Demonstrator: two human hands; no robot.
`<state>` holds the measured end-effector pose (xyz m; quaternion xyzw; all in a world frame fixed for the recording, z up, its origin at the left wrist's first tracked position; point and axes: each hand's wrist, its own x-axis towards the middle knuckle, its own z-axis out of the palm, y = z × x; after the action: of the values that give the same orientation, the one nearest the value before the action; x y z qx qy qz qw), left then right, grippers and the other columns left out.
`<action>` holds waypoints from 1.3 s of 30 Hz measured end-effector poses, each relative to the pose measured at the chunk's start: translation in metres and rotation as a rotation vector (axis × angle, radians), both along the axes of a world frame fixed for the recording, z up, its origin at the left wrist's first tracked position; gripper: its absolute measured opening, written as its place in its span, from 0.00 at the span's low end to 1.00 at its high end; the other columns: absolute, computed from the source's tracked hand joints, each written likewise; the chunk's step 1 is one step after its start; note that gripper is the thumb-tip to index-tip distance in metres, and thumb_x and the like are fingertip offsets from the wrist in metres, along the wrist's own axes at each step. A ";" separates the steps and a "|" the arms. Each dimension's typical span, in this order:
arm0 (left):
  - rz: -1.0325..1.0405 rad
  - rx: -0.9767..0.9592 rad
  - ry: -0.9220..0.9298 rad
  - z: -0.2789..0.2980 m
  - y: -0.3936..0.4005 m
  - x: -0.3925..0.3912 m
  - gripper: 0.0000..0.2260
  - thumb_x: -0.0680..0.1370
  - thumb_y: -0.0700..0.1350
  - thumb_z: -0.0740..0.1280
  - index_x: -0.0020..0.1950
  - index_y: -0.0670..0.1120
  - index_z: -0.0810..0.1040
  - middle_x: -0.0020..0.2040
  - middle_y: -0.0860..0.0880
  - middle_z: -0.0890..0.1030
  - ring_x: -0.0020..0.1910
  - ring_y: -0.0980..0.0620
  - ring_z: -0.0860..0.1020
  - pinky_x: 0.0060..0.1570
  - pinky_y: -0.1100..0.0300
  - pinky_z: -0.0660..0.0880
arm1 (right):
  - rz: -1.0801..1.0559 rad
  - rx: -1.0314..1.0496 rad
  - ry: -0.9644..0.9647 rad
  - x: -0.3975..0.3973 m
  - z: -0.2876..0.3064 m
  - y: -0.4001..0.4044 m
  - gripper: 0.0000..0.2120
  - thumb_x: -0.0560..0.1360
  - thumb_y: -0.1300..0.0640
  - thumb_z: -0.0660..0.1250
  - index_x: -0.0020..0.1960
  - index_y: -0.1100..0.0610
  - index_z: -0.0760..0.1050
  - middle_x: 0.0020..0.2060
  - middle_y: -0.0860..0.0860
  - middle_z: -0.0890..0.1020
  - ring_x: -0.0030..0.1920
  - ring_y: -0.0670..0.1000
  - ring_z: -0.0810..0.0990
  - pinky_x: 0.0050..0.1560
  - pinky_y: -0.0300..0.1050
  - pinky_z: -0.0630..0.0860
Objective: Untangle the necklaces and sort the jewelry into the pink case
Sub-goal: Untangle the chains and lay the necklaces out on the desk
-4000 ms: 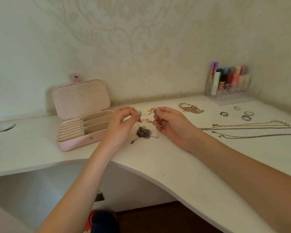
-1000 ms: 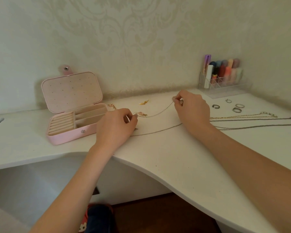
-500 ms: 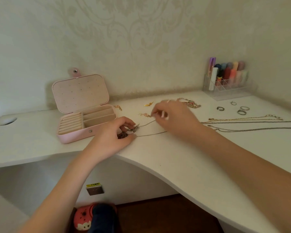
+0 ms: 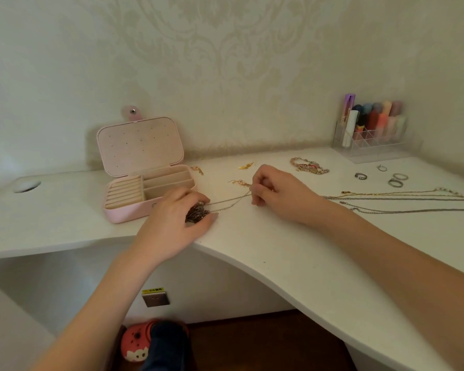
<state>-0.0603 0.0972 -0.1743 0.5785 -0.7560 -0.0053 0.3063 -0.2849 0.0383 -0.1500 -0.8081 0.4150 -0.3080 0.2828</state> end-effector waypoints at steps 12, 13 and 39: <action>-0.096 -0.040 0.113 -0.009 -0.003 0.005 0.17 0.72 0.62 0.61 0.53 0.58 0.82 0.50 0.62 0.76 0.53 0.54 0.74 0.56 0.47 0.71 | 0.006 -0.091 0.273 0.049 -0.004 -0.026 0.03 0.75 0.54 0.67 0.45 0.52 0.74 0.47 0.49 0.71 0.47 0.50 0.70 0.52 0.46 0.70; -0.099 -0.041 0.121 -0.010 -0.004 0.006 0.17 0.72 0.62 0.61 0.53 0.58 0.82 0.50 0.62 0.76 0.53 0.54 0.74 0.56 0.47 0.71 | -0.001 -0.108 0.283 0.051 -0.006 -0.027 0.02 0.76 0.55 0.66 0.46 0.52 0.74 0.47 0.50 0.71 0.48 0.51 0.70 0.53 0.47 0.70; -0.030 -0.091 -0.083 -0.012 0.004 0.003 0.20 0.76 0.58 0.54 0.53 0.50 0.82 0.60 0.53 0.79 0.61 0.50 0.75 0.63 0.48 0.68 | -0.336 0.071 -0.649 0.001 0.023 -0.027 0.08 0.79 0.62 0.57 0.49 0.50 0.69 0.30 0.46 0.75 0.28 0.45 0.66 0.29 0.38 0.62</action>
<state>-0.0572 0.1013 -0.1867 0.5521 -0.7762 0.0485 0.3007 -0.2842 0.0114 -0.1265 -0.5784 0.4411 -0.5761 0.3730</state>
